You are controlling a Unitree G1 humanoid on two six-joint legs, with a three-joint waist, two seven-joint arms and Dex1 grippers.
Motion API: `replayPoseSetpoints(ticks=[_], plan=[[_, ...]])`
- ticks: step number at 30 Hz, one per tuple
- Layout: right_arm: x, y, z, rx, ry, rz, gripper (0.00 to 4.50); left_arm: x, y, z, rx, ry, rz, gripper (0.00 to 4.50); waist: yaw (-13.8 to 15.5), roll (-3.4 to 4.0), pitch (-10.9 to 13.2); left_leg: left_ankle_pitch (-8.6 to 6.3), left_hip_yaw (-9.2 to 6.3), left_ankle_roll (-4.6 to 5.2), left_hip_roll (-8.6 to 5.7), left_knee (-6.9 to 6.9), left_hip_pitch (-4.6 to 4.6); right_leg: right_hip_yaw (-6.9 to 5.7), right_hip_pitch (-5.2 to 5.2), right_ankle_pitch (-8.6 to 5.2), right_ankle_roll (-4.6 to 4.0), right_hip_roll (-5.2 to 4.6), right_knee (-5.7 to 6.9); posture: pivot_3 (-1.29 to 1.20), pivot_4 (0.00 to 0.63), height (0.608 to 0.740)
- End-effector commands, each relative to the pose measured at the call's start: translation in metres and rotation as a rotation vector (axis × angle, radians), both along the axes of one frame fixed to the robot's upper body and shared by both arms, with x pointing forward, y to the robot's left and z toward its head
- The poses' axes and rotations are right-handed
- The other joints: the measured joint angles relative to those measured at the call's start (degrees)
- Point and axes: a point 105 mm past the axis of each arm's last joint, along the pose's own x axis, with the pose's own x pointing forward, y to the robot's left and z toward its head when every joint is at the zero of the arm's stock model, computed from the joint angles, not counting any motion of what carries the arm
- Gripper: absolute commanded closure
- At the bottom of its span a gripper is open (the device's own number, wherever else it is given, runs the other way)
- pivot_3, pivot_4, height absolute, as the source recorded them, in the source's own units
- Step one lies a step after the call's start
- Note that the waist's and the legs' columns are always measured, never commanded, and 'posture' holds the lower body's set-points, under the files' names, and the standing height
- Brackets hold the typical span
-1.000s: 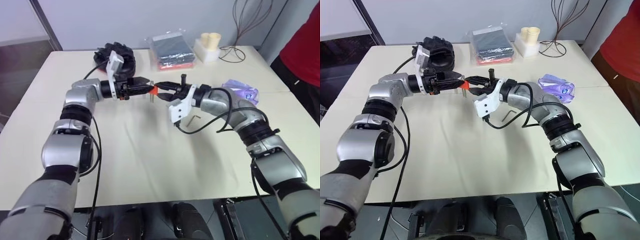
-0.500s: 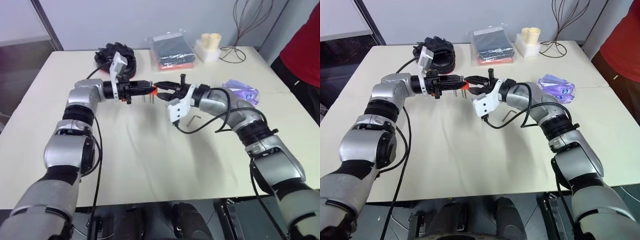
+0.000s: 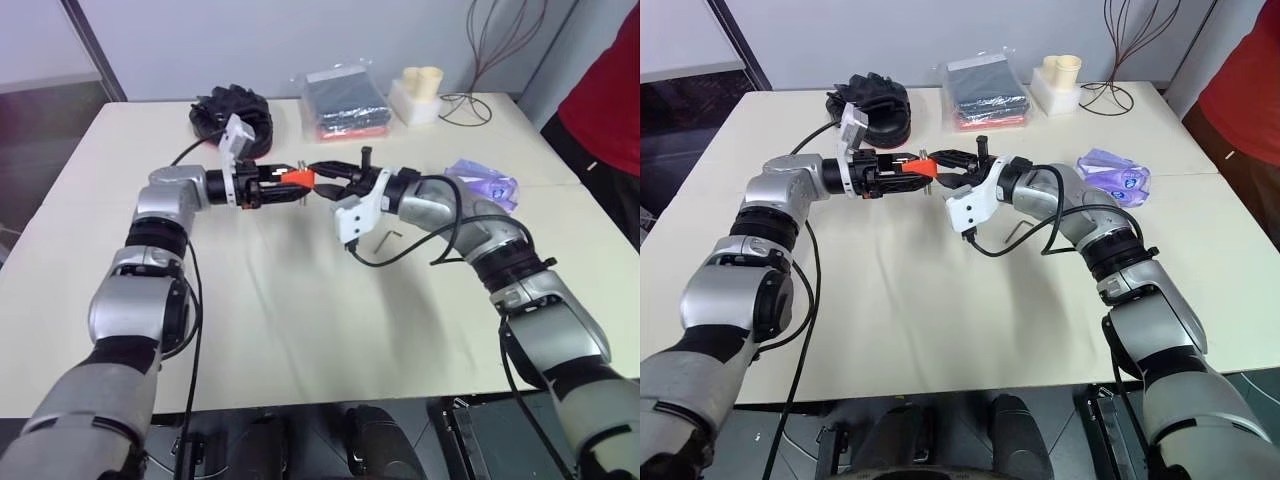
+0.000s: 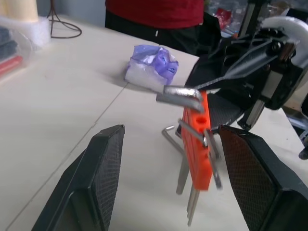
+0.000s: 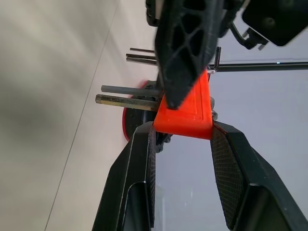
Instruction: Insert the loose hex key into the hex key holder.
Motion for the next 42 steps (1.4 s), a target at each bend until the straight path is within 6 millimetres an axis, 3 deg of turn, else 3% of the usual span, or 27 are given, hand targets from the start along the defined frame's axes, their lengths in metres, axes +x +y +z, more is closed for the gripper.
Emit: replayPoseSetpoints(ticks=[1,3,7,8,17,24,26,29,32,35,36,38,42], plan=[[-0.008,0.008,0.024,0.058,-0.063,0.047,3.44,-0.001,-0.001,0.016,-0.016,-0.063,-0.015,1.51,0.0,0.00,0.0,0.00,0.00,0.00,0.00,0.00,0.00,0.00,0.00,0.00,0.00,0.00,0.00,0.00,0.150,0.740],[-0.009,0.008,0.023,0.055,-0.058,0.048,3.44,-0.001,-0.002,0.017,-0.023,-0.064,-0.015,2.17,0.0,0.00,0.0,0.00,0.00,0.00,0.00,0.01,0.00,0.00,0.00,0.00,0.00,0.00,0.00,0.00,0.150,0.740],[-0.009,0.008,0.021,0.053,-0.054,0.048,3.44,-0.002,-0.002,0.017,-0.027,-0.064,-0.016,4.22,0.0,0.00,0.0,0.00,-0.01,0.00,0.00,0.04,0.00,0.00,0.02,0.00,0.00,0.00,0.01,0.00,0.150,0.740],[-0.009,0.008,0.021,0.053,-0.053,0.047,3.44,-0.001,-0.002,0.017,-0.027,-0.064,-0.016,4.47,0.0,0.00,0.0,-0.01,0.00,0.01,0.00,0.04,0.00,0.00,0.02,0.00,0.00,0.00,0.01,0.00,0.150,0.740],[-0.008,0.004,0.014,0.037,-0.016,0.032,3.44,-0.001,-0.005,0.019,-0.028,-0.077,-0.016,4.47,0.0,0.00,0.0,-0.01,-0.01,0.02,0.01,0.04,0.00,0.00,0.02,0.00,0.00,0.03,0.03,0.00,0.150,0.740],[-0.007,-0.002,0.013,0.031,-0.002,0.014,0.05,-0.002,-0.004,0.021,-0.031,-0.089,-0.013,4.50,0.0,0.00,0.0,-0.02,-0.01,0.03,0.01,0.07,0.00,0.02,0.02,0.00,0.00,0.03,0.06,0.00,0.150,0.740],[-0.004,-0.010,0.012,0.021,-0.006,-0.020,0.05,-0.003,-0.003,0.021,-0.031,-0.093,-0.015,4.50,0.0,0.00,0.0,-0.02,-0.01,0.03,0.01,0.08,0.00,0.02,0.02,0.00,0.00,0.03,0.07,0.00,0.150,0.740],[0.003,-0.039,0.010,0.038,0.039,-0.125,0.05,-0.006,0.001,0.016,0.015,-0.123,-0.027,4.50,0.1,0.00,0.0,-0.02,-0.02,0.03,0.01,0.08,0.00,0.02,0.03,0.00,0.00,0.03,0.07,0.00,0.150,0.740],[0.016,-0.074,0.007,0.288,0.327,-0.316,0.05,-0.012,0.006,0.009,0.087,-0.168,-0.045,4.50,0.1,0.00,0.0,-0.05,-0.03,0.09,0.02,0.08,0.01,0.03,0.08,0.00,0.00,0.02,0.05,0.00,0.150,0.740],[0.013,-0.093,-0.015,0.577,0.848,-0.494,0.05,-0.018,0.010,0.004,0.116,-0.187,-0.061,4.50,0.2,0.00,0.0,-0.06,-0.06,0.11,0.08,0.13,0.01,0.03,0.11,0.00,0.00,0.06,0.09,0.00,0.150,0.740],[0.008,-0.093,-0.019,0.756,1.096,-0.541,0.05,-0.022,0.011,0.002,0.119,-0.189,-0.070,4.50,0.0,0.00,0.0,-0.07,-0.07,0.11,0.10,0.14,0.01,0.03,0.10,0.00,-0.01,0.07,0.10,0.00,0.150,0.740],[-0.006,-0.085,-0.027,0.924,1.431,-0.606,0.05,-0.028,0.011,-0.002,0.120,-0.192,-0.081,4.50,0.0,0.03,0.0,-0.10,-0.09,0.16,0.18,0.19,0.01,0.13,0.05,0.01,-0.02,0.00,0.37,0.00,0.150,0.740],[-0.012,-0.082,-0.034,1.104,1.641,-0.786,0.05,-0.034,0.005,-0.005,0.091,-0.190,-0.078,4.50,0.5,0.06,0.0,-0.13,-0.16,0.22,0.17,0.17,0.03,0.12,-0.12,0.00,-0.04,-0.06,0.54,0.00,0.150,0.740]])
